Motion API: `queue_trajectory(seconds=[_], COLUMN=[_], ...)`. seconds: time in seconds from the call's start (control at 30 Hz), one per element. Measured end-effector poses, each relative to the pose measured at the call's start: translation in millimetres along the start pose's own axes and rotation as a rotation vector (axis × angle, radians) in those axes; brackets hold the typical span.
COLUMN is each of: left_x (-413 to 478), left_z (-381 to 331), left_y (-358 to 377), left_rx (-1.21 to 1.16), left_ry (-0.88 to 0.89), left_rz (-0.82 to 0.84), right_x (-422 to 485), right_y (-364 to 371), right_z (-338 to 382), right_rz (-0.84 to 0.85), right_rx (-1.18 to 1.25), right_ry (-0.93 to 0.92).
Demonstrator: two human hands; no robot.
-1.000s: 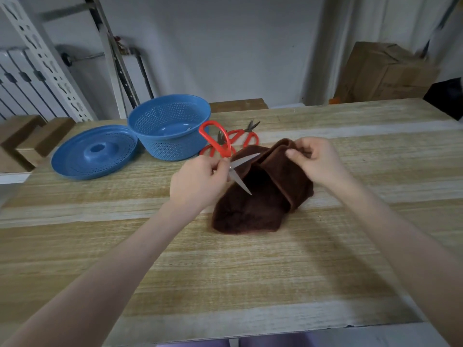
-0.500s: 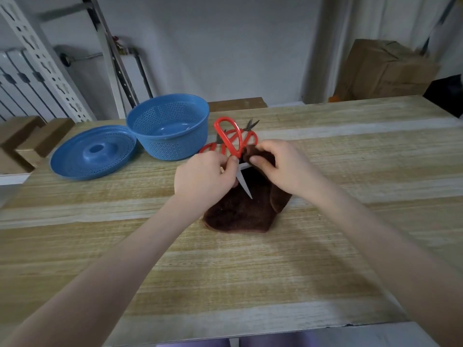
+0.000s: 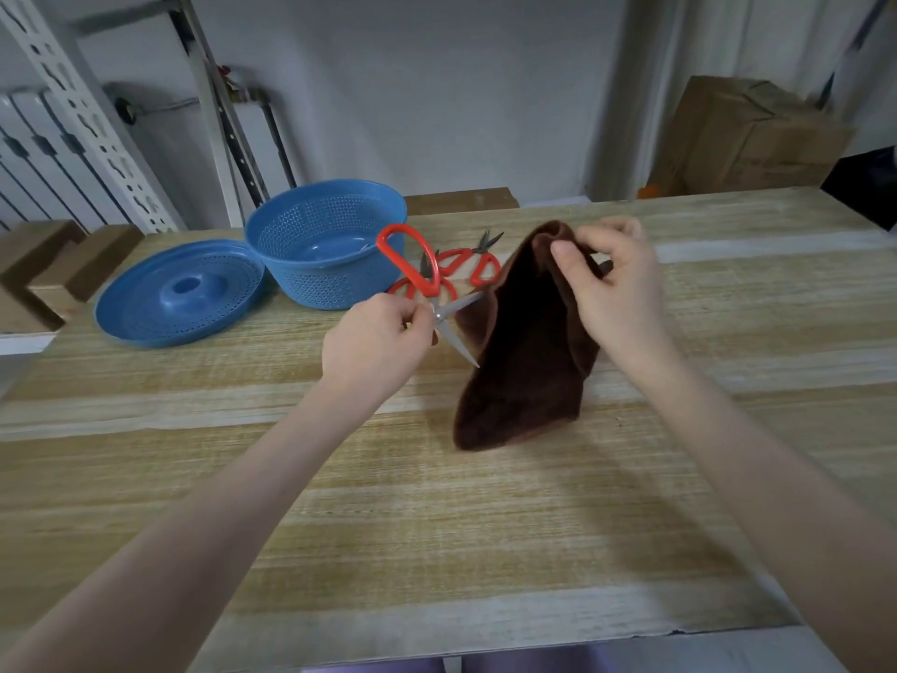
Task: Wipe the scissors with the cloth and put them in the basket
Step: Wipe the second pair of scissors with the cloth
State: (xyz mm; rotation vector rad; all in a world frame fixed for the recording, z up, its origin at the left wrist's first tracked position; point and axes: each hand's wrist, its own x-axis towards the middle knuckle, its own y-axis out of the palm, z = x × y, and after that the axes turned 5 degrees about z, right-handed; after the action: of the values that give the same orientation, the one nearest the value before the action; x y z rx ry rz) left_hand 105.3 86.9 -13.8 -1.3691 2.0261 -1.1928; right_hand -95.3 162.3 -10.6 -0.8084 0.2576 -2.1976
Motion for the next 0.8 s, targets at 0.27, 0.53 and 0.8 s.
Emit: queue_trajectory(seconds=[0.27,0.53,0.8], left_x=[2,-1,8], left_z=[-10,-7,-8], left_y=[4,7,5], left_rx=[-0.254,-0.222,-0.191], left_ry=[0.003,0.087,0.046], left_rz=[0.023,0.002,0.062], right_x=[-34,-36,-17], right_y=[43,56,38], right_z=[21,9,13], right_rz=[0.105,0.167,0.098], right_rx=[-0.181,-0.334,-0.131], right_ry=[-0.375,-0.528,-0.403])
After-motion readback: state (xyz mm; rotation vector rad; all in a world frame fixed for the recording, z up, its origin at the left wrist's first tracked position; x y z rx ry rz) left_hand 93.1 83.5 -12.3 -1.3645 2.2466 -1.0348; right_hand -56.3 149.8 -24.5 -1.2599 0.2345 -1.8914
